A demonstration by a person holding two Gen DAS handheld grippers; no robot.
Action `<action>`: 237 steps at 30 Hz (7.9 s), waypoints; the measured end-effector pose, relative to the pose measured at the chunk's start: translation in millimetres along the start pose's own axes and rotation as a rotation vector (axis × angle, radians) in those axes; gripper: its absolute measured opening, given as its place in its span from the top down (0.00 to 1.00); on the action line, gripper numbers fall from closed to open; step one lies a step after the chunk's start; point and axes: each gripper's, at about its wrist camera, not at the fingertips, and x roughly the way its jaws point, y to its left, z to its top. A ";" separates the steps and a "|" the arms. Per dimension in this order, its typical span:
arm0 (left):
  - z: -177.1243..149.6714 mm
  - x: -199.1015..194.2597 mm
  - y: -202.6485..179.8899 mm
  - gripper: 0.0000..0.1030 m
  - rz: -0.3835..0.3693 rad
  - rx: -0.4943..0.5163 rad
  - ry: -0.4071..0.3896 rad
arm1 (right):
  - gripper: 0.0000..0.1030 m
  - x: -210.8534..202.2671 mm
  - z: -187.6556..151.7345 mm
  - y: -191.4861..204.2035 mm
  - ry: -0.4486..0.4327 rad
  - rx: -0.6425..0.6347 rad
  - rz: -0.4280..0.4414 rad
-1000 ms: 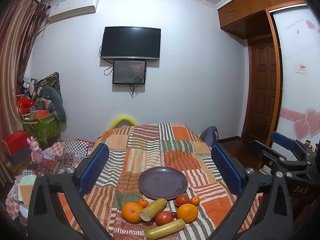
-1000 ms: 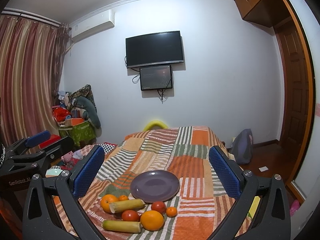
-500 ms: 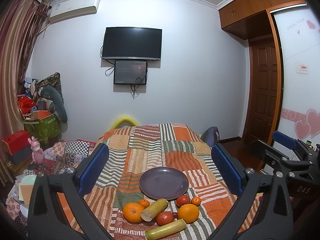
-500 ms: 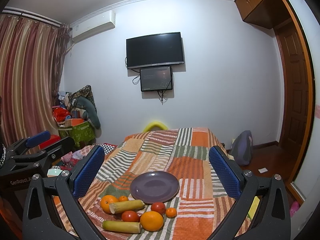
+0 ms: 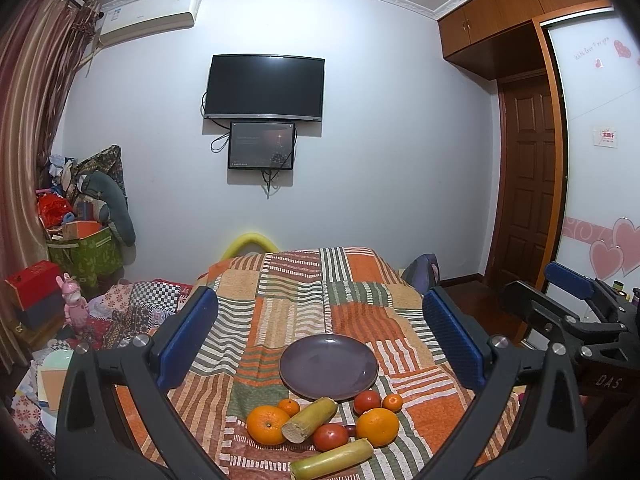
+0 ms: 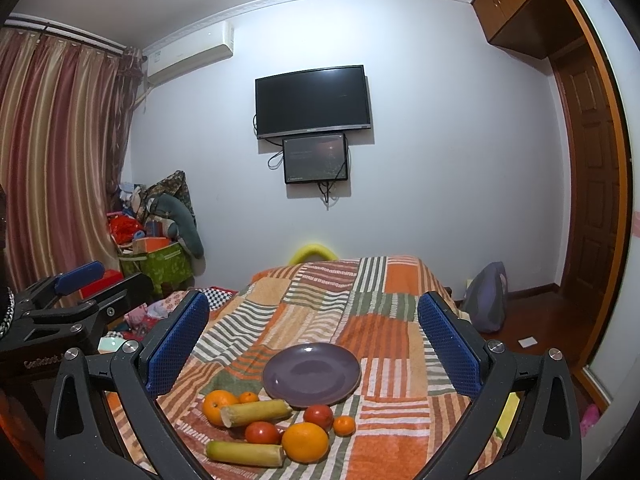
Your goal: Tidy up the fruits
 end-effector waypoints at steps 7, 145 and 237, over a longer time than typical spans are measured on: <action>-0.5 0.7 -2.6 0.00 0.000 0.008 -0.001 | 0.00 3.5 1.6 -0.3 0.005 -0.006 0.005; -184.6 192.2 98.7 0.33 -0.038 -0.055 0.823 | 0.40 157.5 -143.0 -48.0 0.736 0.144 0.101; -129.5 401.5 52.7 0.28 -0.095 -0.015 0.765 | 0.38 347.6 -124.6 -62.1 0.744 -0.041 0.170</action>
